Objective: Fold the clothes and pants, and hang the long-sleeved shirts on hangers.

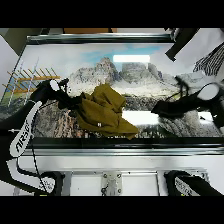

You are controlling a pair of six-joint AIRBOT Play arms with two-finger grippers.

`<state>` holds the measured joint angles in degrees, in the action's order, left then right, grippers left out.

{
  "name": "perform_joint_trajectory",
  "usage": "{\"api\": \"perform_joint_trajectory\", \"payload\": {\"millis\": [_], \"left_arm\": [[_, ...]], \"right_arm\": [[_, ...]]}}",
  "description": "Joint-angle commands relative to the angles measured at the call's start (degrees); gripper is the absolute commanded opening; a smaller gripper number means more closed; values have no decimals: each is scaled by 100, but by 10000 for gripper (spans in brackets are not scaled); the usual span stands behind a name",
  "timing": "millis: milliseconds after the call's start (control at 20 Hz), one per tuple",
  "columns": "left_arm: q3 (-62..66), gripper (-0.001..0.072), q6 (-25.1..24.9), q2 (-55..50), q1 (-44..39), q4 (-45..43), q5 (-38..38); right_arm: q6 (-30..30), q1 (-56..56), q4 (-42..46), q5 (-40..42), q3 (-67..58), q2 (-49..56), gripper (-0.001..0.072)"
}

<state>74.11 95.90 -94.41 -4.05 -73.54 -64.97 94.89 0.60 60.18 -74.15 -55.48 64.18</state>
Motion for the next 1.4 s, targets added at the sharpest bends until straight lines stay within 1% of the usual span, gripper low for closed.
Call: {"api": "perform_joint_trajectory", "payload": {"millis": [0, 50, 150, 200, 450, 600, 650, 700, 900, 1050, 1100, 1150, 1200, 1250, 1300, 1350], "left_arm": [[7, 12, -17, 186, -2, -42, 2], [4, 12, -17, 184, -2, -44, -22], [4, 12, -61, 177, -4, -42, -76], [4, 12, -61, 177, -4, -42, -90], [4, 12, -61, 177, -2, -42, -98], [4, 12, -120, 177, -2, -44, -101], [4, 12, -122, 177, -2, -46, -101], [4, 12, -122, 177, -2, -46, -101], [4, 13, -168, 177, -2, -46, -101], [4, 12, -256, 177, -2, -44, -114], [7, 12, -256, 179, -2, -42, -111], [11, 13, -256, 197, -2, -42, -116], [11, 12, -256, 258, -2, -44, -105], [17, 13, -267, 378, -2, -42, -87], [92, 13, -295, 566, -2, -46, -81], [275, 13, -374, 769, -2, -37, -114]], "right_arm": [[1165, -649, -975, 1233, 1569, -13, 526], [1338, -850, -1368, 1626, 1856, -26, 526], [1362, -1185, -2092, 2184, 2168, -26, 527], [1364, -1340, -2280, 2387, 2227, -17, 527], [1912, -1926, -2337, 3318, 2251, 17, 527], [1919, -1987, -2367, 3241, 2251, 116, 532], [1915, -1998, -2387, 3193, 2251, 122, 618], [1910, -1996, -2385, 3167, 2251, 120, 720], [1915, -1996, -2284, 3241, 2251, 251, 720], [1880, -1998, -2275, 3532, 2249, 557, 720], [1764, -1998, -2275, 3620, 2247, 601, 672], [1464, -1996, -2280, 3711, 2236, 592, 361], [1150, -1980, -2275, 3757, 2201, 538, 135], [804, -1908, -2273, 3770, 2120, 417, 43], [446, -1773, -2269, 3746, 1969, 251, 16], [55, -1534, -2236, 3630, 1698, 48, 15]]}}
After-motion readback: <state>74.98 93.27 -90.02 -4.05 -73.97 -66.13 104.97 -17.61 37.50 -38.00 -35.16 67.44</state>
